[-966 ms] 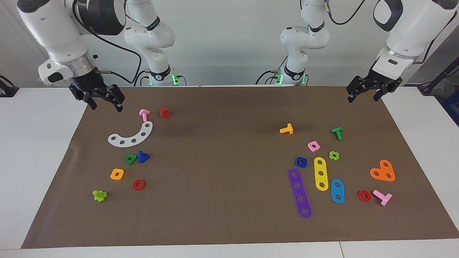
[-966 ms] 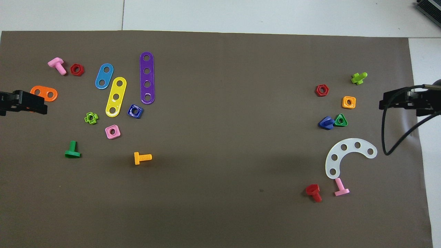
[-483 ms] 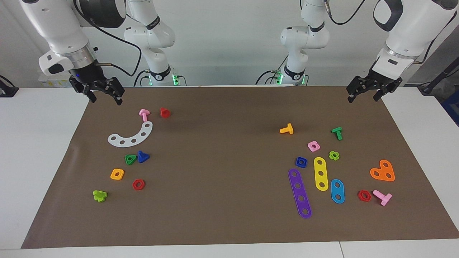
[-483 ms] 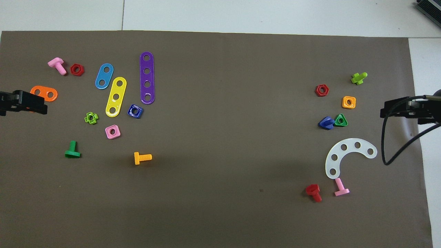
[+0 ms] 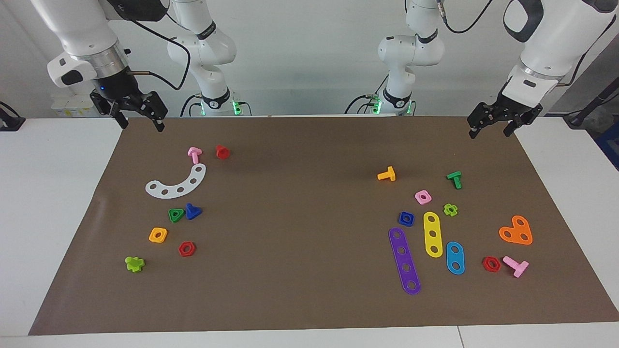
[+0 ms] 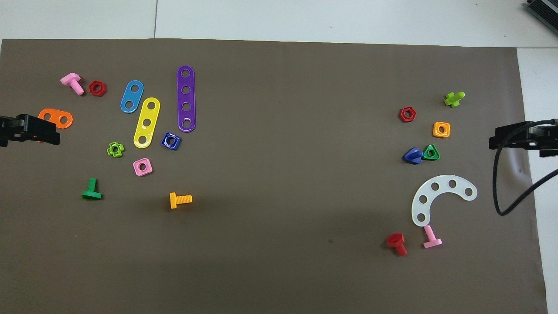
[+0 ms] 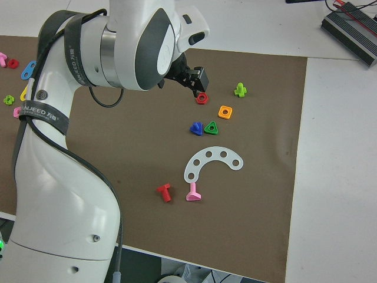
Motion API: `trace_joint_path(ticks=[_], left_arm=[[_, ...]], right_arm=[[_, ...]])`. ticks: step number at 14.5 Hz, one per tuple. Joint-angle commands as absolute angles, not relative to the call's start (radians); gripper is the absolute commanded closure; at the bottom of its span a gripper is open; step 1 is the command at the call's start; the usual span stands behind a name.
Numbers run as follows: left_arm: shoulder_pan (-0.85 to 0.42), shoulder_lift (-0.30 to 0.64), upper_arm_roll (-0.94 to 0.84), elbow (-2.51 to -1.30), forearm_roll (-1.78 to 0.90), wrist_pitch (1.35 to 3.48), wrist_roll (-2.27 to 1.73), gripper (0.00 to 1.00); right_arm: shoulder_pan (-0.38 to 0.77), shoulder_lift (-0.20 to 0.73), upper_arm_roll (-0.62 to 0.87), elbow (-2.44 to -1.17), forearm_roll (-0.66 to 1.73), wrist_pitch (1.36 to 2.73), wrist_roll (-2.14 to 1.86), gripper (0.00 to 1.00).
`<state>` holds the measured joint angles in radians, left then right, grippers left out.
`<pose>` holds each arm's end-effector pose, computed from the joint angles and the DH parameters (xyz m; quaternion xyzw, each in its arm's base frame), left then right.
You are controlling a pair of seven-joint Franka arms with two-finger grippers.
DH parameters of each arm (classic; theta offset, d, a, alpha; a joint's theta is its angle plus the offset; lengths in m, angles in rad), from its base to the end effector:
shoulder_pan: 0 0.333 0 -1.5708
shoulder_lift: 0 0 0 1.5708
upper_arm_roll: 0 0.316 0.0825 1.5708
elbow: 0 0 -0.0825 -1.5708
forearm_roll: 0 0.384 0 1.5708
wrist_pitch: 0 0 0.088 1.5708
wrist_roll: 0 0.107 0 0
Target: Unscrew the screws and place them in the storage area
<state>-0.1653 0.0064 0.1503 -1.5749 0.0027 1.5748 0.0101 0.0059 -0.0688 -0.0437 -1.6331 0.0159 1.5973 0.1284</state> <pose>0.5566 -0.0083 0.6194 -0.9999 0.0126 0.0032 0.0018 0.5352 -0.0194 0.6349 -0.9964 0.0830 -0.0160 0.0102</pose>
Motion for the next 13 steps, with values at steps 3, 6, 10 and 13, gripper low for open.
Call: trace_joint_path(ticks=[3,6,10,13], left_arm=[[-0.163,-0.025,0.144,-1.611,0.023,1.594,-0.002,0.0],[-0.163,-0.025,0.144,-1.611,0.023,1.594,-0.002,0.0],[-0.163,-0.025,0.144,-1.611,0.023,1.594,-0.002,0.0],[-0.163,-0.025,0.144,-1.611,0.023,1.594,-0.002,0.0]], right_arm=[[-0.008,-0.058,-0.037,-1.623,-0.002,1.578,0.089,0.0],[0.005,-0.057,-0.038,-1.623,-0.035,1.578,0.1,0.0],[0.003,-0.054,-0.034,-1.621,-0.035,1.562,0.161,0.0],[0.003,-0.054,-0.032,-1.621,-0.02,1.566,0.163,0.0]])
